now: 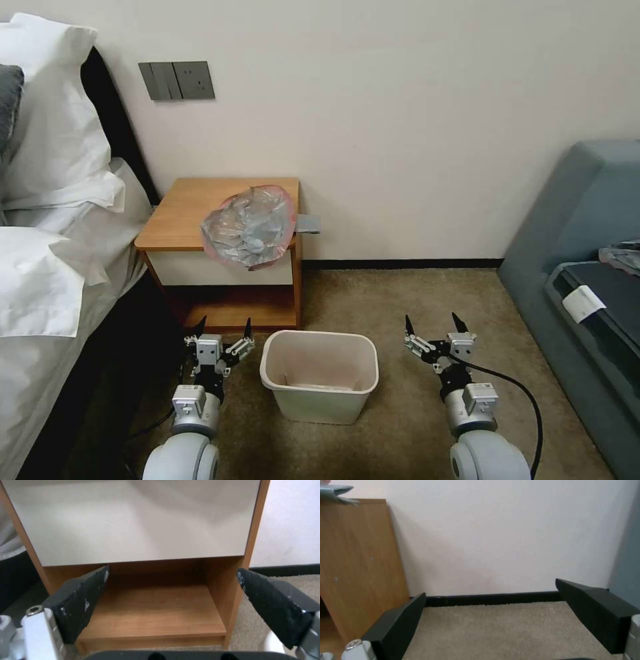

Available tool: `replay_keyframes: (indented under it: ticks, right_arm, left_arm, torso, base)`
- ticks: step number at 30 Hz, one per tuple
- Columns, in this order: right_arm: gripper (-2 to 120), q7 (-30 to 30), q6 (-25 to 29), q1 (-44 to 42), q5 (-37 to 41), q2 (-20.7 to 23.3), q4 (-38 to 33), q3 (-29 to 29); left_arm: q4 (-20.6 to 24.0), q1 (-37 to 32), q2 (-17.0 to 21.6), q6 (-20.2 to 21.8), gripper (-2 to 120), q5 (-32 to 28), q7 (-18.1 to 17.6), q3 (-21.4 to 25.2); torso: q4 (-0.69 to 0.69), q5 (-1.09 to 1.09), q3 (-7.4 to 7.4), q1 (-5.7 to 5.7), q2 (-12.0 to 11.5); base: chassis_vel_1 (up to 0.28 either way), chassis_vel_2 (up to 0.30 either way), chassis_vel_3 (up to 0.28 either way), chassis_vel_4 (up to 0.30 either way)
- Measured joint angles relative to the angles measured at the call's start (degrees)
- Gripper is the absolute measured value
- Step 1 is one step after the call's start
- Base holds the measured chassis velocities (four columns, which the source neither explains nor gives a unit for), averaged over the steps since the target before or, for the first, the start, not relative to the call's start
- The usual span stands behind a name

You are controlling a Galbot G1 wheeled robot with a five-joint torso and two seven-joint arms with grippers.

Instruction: Pick up the garbage bag from the table and place it over the trash can.

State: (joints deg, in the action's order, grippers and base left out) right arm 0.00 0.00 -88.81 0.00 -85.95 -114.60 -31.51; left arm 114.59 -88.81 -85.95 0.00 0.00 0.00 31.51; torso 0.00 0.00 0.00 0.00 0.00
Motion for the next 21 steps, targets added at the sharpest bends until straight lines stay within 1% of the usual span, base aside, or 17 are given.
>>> replay_keyframes:
  ticks: [21]
  right_arm:
    - [100, 0.0, 0.0, 0.0, 0.0, 0.0, 0.0, 0.0]
  left_arm:
    - [0.0, 0.0, 0.0, 0.0, 100, 0.0, 0.0, 0.0]
  torso:
    - [0.00, 0.00, 0.00, 0.00, 0.0]
  base:
    - [0.000, 0.000, 0.000, 0.000]
